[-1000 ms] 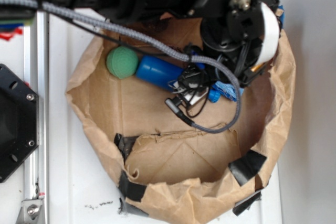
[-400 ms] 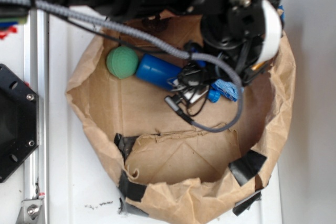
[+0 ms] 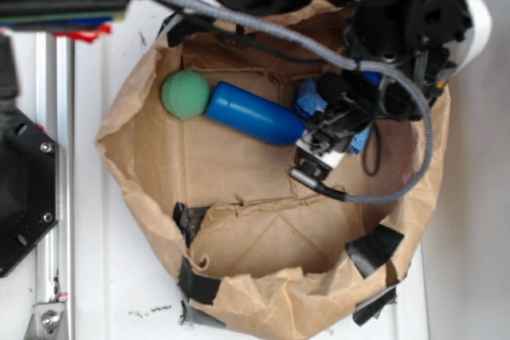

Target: Grab the blue sponge.

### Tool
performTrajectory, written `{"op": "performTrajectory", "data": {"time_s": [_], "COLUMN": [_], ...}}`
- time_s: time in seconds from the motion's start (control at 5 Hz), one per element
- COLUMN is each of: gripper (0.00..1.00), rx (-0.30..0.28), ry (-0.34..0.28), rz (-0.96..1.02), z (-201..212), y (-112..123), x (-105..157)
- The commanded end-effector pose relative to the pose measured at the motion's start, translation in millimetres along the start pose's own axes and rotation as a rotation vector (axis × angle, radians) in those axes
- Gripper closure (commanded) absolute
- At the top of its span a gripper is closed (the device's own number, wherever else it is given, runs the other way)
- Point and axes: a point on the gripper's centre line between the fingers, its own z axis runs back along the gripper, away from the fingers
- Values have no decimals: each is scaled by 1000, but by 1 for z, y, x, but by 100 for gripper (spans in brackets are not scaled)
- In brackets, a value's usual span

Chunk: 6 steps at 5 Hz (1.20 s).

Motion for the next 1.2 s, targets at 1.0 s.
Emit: {"op": "performTrajectory", "data": {"time_s": [1.0], "gripper": [0], "rx": [252], "ry": [-199], "rz": [152], "z": [-8], "y": [8], "x": [11]}}
